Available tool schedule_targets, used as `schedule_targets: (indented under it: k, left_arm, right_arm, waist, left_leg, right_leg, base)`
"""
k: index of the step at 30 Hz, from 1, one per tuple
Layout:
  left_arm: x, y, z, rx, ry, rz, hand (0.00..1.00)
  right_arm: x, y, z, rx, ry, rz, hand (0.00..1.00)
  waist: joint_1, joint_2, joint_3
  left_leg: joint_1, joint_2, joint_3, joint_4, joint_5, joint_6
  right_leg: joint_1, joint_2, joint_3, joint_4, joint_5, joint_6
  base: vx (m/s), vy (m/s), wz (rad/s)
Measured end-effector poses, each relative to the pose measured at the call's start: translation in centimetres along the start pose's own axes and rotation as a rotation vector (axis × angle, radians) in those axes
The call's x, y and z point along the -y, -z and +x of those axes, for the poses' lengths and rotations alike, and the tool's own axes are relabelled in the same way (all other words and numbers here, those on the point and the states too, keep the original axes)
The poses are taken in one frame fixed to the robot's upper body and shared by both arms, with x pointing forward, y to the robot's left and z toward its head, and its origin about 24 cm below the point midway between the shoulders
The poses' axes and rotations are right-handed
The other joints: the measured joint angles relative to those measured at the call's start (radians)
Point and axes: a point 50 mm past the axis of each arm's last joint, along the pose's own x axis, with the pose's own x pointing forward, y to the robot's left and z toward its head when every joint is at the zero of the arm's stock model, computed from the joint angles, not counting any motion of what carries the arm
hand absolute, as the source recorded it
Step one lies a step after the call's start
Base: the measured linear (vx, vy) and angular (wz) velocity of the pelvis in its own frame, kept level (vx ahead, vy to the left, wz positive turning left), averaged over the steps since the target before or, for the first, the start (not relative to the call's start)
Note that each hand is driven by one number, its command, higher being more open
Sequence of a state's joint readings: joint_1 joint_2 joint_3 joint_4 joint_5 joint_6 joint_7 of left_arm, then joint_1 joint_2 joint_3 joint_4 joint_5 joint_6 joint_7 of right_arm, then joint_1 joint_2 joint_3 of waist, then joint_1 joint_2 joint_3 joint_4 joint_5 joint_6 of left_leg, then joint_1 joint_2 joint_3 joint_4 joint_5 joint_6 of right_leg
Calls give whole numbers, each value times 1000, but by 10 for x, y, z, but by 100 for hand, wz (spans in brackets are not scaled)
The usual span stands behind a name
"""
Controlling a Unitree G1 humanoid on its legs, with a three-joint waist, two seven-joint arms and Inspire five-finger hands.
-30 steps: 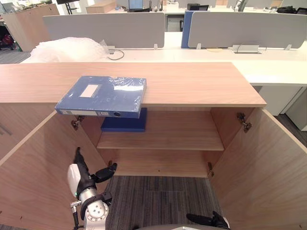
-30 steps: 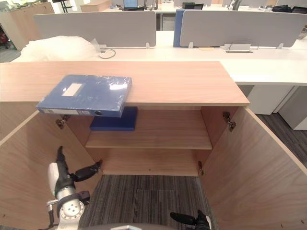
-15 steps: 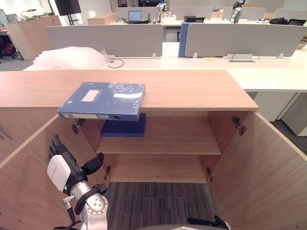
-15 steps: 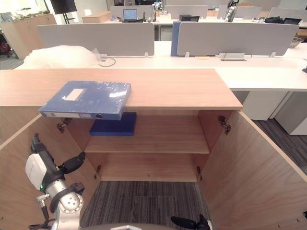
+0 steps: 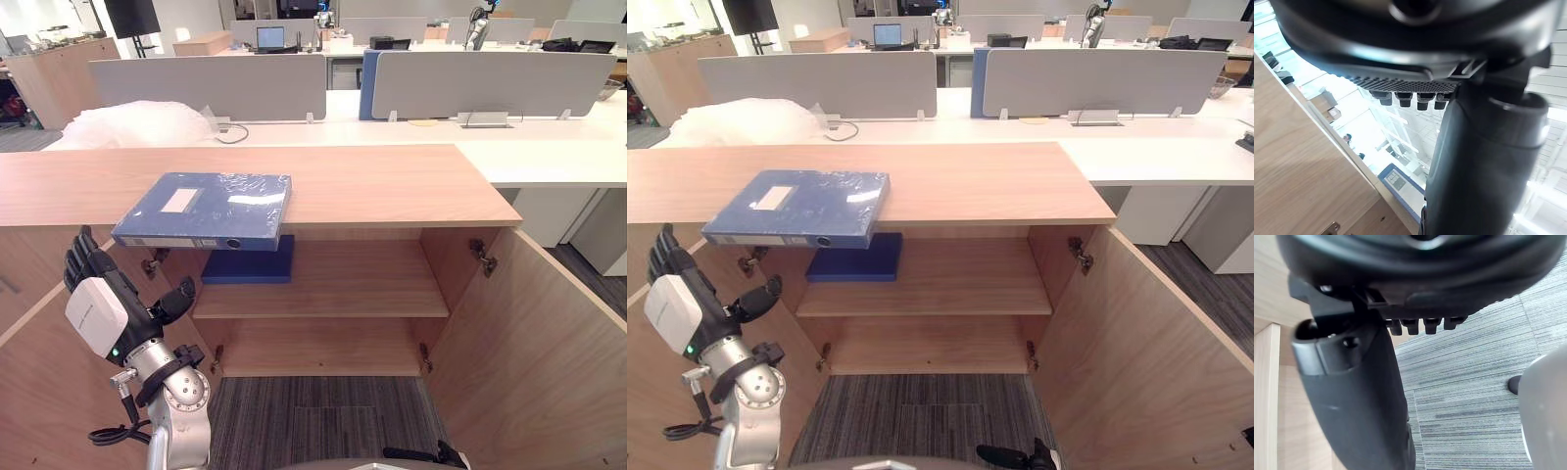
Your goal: Walk over to the cabinet, pick up the folder, carry it to the office cabinet, place the folder inside the office cabinet, then close the office cabinet door
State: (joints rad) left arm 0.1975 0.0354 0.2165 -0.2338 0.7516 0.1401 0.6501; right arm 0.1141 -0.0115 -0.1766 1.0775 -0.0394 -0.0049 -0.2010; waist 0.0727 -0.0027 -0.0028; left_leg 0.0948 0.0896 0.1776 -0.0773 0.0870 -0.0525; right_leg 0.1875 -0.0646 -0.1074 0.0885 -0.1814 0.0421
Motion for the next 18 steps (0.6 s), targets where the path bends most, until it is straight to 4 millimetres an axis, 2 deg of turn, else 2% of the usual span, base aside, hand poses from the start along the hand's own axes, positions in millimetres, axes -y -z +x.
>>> schedule_targets:
  k: [6, 11, 15, 18]
  left_arm:
    - [-3, -8, 18, 99, -24, 35, 100]
    - [5, 3, 25, 113, 39, 102, 100]
    - [11, 11, 24, 97, 86, 132, 100]
    - [12, 11, 33, 122, 103, 158, 100]
  right_arm:
    - [5, -1, 1, 1, 5, -8, 100]
    - [8, -2, 2, 3, 2, -14, 100]
    - [8, -2, 2, 1, 4, -14, 100]
    - [8, -3, 2, 4, 4, -12, 100]
  waist:
    - [1, 8, -3]
    - [0, 21, -5]
    - [0, 21, -4]
    - [0, 20, 4]
  left_leg:
    - [8, 0, 0, -9, 2, 0]
    - [10, -1, 0, -11, 2, 0]
    - [10, -1, 0, -14, 2, 0]
    - [15, -1, 0, -14, 2, 0]
  right_leg:
    - [1, 2, 2, 3, 1, -2]
    - [1, 1, 2, 3, -1, -5]
    - [2, 2, 2, 1, -2, -7]
    - [6, 2, 2, -1, -3, -8]
  base:
    - [0, 0, 0]
    - [0, 0, 0]
    - [0, 0, 0]
    - [0, 0, 0]
